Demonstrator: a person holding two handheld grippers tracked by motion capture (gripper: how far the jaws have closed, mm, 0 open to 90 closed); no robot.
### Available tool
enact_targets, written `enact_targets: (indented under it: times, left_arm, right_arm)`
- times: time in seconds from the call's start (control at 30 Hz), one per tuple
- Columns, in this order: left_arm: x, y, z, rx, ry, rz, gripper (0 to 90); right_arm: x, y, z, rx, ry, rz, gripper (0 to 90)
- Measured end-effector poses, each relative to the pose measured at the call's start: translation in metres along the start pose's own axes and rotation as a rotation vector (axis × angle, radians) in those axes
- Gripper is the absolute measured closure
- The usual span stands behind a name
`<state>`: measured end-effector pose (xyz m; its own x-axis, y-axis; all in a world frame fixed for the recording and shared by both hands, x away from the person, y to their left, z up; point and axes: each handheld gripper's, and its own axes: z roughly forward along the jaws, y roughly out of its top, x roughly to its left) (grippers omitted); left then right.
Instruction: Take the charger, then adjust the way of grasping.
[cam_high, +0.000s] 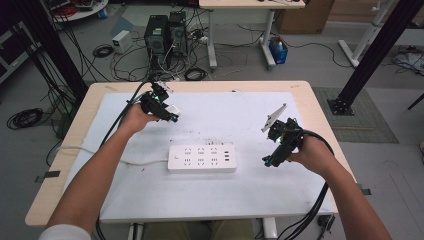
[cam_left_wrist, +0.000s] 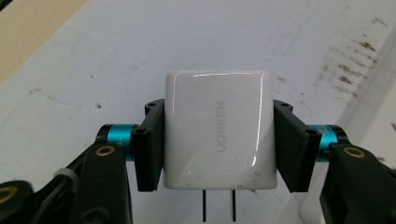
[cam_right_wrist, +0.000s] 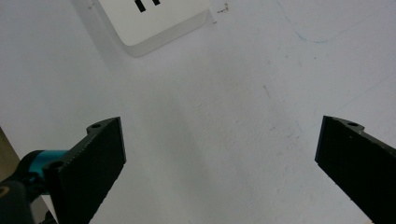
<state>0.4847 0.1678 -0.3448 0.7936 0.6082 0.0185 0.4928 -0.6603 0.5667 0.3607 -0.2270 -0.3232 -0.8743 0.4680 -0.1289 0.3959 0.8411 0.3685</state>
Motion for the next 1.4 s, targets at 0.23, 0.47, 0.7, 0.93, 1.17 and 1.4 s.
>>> enact_targets:
  times: [0.23, 0.47, 0.7, 0.93, 1.17, 1.4]
  left_arm:
    - [-0.029, -0.004, -0.035, -0.001, -0.036, 0.097, 42.5]
    - [-0.051, -0.009, -0.066, -0.018, -0.061, 0.188, 42.5]
    - [-0.064, -0.019, -0.083, -0.021, -0.103, 0.208, 42.5]
    - [-0.078, -0.030, -0.099, -0.030, -0.101, 0.245, 42.5]
    - [-0.083, -0.028, -0.105, -0.030, -0.104, 0.255, 42.5]
    - [-0.089, -0.019, -0.102, -0.022, -0.123, 0.282, 42.5]
  right_arm:
    - [0.003, 0.000, -0.002, -0.006, -0.008, 0.011, 1.1]
    - [0.004, -0.001, -0.005, -0.018, -0.048, 0.024, 1.1]
    - [0.004, -0.003, -0.007, -0.027, -0.062, 0.039, 1.1]
    - [0.006, -0.003, -0.006, -0.027, -0.066, 0.052, 1.1]
    - [0.010, 0.002, -0.002, -0.010, -0.076, 0.042, 1.1]
    - [0.011, 0.004, -0.002, -0.022, -0.078, 0.046, 1.1]
